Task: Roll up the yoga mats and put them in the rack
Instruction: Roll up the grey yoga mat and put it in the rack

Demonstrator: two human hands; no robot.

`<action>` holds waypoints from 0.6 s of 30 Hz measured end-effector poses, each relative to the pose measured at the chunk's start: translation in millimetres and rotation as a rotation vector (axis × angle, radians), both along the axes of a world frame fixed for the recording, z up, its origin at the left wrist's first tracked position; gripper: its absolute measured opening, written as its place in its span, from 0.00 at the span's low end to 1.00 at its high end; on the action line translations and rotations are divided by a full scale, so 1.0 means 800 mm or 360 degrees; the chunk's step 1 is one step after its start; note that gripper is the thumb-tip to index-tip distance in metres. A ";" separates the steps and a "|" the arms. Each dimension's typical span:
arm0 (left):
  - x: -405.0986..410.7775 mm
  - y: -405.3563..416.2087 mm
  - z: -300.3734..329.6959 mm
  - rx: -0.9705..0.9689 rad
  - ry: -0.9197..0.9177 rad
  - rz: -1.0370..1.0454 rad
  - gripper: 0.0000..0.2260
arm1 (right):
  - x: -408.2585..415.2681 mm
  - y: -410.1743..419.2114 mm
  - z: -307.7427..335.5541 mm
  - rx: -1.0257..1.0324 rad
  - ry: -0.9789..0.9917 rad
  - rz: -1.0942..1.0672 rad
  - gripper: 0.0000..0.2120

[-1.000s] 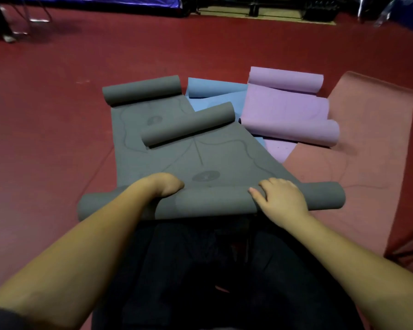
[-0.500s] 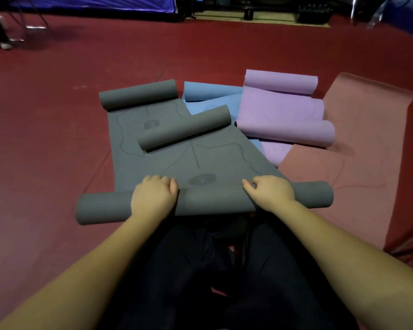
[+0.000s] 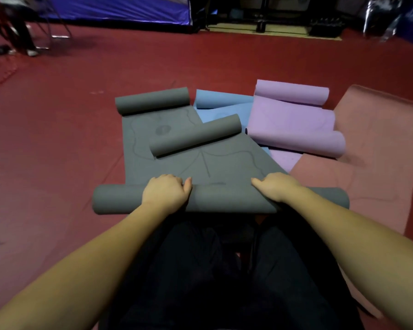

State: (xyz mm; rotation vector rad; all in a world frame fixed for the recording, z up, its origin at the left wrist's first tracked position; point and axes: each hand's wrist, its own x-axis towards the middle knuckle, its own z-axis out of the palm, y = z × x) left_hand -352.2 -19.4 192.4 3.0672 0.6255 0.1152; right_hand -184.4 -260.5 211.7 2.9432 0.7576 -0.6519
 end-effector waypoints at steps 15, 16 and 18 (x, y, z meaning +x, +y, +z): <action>-0.033 -0.013 0.008 -0.0418 0.0447 0.0103 0.22 | -0.012 -0.004 0.001 -0.0174 0.0346 0.0245 0.26; -0.032 -0.012 0.007 -0.0395 0.0452 0.0093 0.22 | -0.011 -0.006 -0.004 -0.0135 0.0250 0.0277 0.25; -0.028 -0.006 0.008 -0.0458 0.0496 0.0113 0.21 | -0.010 -0.011 -0.011 0.0026 0.0094 0.0262 0.22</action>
